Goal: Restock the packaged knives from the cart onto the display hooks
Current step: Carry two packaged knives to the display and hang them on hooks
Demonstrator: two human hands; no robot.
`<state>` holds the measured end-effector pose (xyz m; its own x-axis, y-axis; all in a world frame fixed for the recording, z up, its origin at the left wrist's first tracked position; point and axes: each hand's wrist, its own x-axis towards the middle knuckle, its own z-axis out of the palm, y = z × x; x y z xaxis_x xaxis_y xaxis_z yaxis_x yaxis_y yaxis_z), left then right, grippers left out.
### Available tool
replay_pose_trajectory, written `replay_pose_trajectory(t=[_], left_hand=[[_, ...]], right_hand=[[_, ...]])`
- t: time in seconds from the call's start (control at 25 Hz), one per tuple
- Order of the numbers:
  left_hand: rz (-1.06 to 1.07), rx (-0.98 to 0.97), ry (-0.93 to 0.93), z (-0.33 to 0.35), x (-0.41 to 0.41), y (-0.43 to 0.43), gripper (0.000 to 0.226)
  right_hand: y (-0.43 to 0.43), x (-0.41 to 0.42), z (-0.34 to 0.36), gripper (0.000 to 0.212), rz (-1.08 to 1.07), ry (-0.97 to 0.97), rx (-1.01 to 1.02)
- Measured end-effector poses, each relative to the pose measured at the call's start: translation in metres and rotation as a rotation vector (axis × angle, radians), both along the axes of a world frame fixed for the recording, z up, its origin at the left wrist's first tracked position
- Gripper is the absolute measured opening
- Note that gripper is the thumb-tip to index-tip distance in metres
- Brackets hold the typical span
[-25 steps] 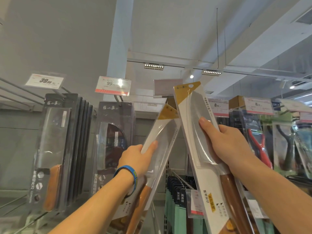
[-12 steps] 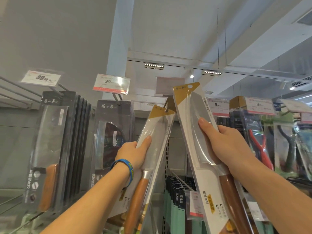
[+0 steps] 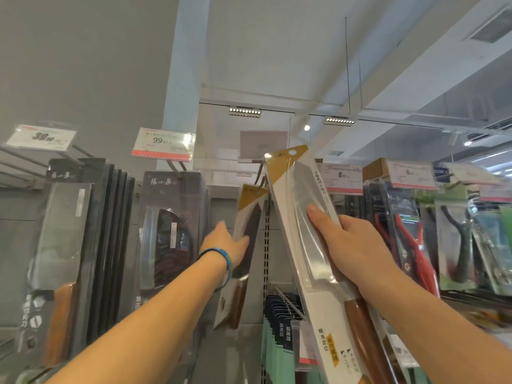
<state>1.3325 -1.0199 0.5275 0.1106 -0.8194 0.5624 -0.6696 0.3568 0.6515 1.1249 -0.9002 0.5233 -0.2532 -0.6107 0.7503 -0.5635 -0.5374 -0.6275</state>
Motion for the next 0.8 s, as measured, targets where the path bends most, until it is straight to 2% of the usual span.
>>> replay_pose_trajectory(t=[0.08, 0.16, 0.2, 0.28, 0.4, 0.44, 0.56, 0.72, 0.8], left_hand=[[-0.177, -0.336, 0.278, 0.021, 0.002, 0.027, 0.087], [-0.303, -0.537, 0.339, 0.055, 0.009, 0.049, 0.086], [-0.314, -0.582, 0.282, 0.074, 0.012, 0.059, 0.083], [-0.233, -0.570, 0.104, 0.112, 0.018, 0.073, 0.068], [-0.048, -0.602, -0.106, 0.140, 0.020, 0.079, 0.022], [-0.013, -0.618, -0.155, 0.144, 0.019, 0.078, 0.015], [-0.023, -0.584, -0.210, 0.144, 0.016, 0.076, 0.018], [-0.050, -0.574, -0.222, 0.141, 0.017, 0.071, 0.017], [-0.035, -0.590, -0.243, 0.140, 0.017, 0.069, 0.017]], right_hand=[[0.001, -0.003, -0.001, 0.056, 0.001, -0.010, -0.007], [0.001, -0.007, -0.002, 0.056, 0.018, -0.027, -0.001], [0.000, -0.008, -0.001, 0.057, 0.028, -0.033, 0.000], [-0.001, -0.009, -0.003, 0.056, 0.051, -0.039, -0.006], [-0.006, -0.005, -0.009, 0.055, 0.084, -0.024, -0.002], [-0.006, -0.004, -0.011, 0.055, 0.094, -0.021, 0.005], [-0.005, -0.002, -0.018, 0.057, 0.102, -0.027, 0.027], [-0.008, 0.018, -0.043, 0.071, -0.012, 0.102, 0.096], [-0.015, 0.028, -0.042, 0.067, -0.056, 0.097, 0.074]])
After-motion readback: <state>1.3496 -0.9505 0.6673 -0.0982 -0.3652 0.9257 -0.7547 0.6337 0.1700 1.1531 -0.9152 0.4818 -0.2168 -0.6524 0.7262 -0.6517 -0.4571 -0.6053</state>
